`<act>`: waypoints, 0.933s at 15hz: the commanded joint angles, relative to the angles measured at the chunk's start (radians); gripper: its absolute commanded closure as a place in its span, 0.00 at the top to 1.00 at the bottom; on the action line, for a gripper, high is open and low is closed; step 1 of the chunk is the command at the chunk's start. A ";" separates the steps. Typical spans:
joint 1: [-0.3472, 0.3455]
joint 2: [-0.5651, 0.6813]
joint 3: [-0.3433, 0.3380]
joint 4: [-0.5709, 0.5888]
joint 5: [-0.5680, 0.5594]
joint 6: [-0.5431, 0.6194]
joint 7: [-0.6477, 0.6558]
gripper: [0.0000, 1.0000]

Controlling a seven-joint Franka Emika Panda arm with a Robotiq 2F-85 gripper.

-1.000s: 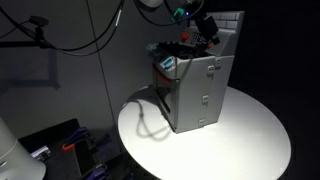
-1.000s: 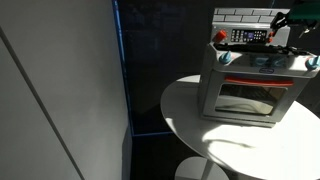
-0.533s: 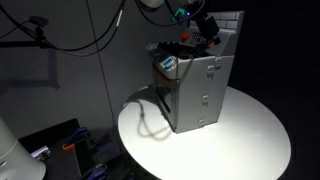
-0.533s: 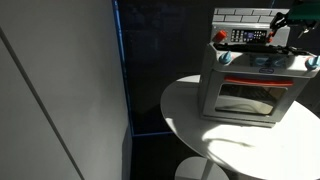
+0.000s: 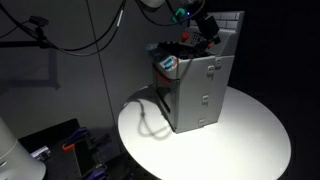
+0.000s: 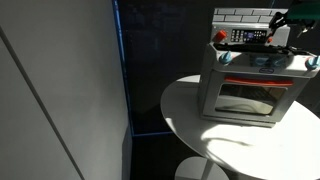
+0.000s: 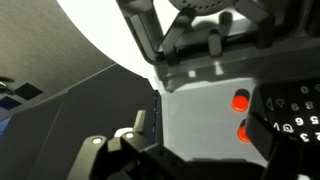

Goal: Press the orange button on the stove

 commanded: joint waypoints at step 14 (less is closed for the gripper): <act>0.011 -0.029 -0.014 -0.016 0.040 -0.022 -0.019 1.00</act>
